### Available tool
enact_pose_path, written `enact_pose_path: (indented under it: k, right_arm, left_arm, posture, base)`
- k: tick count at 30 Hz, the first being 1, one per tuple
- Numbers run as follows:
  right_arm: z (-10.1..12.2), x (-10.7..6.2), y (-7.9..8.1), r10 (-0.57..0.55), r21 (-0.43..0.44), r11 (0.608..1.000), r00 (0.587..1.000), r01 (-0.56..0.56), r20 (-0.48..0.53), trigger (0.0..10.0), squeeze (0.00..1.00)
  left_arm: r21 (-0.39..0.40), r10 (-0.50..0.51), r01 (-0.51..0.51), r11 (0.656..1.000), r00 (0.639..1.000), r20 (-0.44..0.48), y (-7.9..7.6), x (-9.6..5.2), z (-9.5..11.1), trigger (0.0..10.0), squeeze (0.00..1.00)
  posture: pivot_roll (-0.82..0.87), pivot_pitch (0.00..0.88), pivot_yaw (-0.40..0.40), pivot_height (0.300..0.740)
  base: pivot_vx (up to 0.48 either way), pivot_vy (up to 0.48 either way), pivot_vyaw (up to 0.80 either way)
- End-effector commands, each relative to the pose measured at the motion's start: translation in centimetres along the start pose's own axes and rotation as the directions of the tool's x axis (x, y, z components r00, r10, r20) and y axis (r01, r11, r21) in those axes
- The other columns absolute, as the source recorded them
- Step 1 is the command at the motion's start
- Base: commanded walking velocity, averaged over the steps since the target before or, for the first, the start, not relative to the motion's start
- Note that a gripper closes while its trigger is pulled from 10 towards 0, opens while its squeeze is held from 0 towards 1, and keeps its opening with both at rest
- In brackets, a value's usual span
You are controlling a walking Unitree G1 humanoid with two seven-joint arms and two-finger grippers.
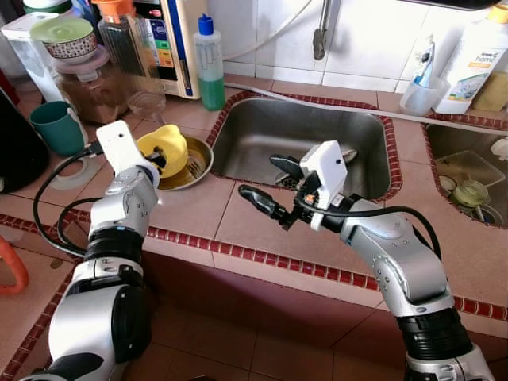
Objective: Kitchen organization
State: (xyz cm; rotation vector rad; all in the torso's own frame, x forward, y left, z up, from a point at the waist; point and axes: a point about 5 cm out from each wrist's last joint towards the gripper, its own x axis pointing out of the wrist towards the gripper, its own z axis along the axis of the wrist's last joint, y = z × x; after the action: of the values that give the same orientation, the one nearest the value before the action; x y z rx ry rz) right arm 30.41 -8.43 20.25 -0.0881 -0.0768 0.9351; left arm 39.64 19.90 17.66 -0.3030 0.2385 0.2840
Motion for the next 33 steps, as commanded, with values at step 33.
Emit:
enact_pose_path:
  k: [33]
  right_arm:
    - [0.07, 0.09, -0.11, 0.013, -0.017, 1.000, 1.000, -0.013, -0.006, 10.0, 0.00]
  left_arm:
    - [-0.039, 0.013, -0.009, 0.999, 0.997, 0.082, 0.20, -0.30, 0.09, 0.0, 0.00]
  posture:
    - [-0.03, 0.072, 0.058, 0.740]
  base:
    - [0.000, 0.000, 0.00]
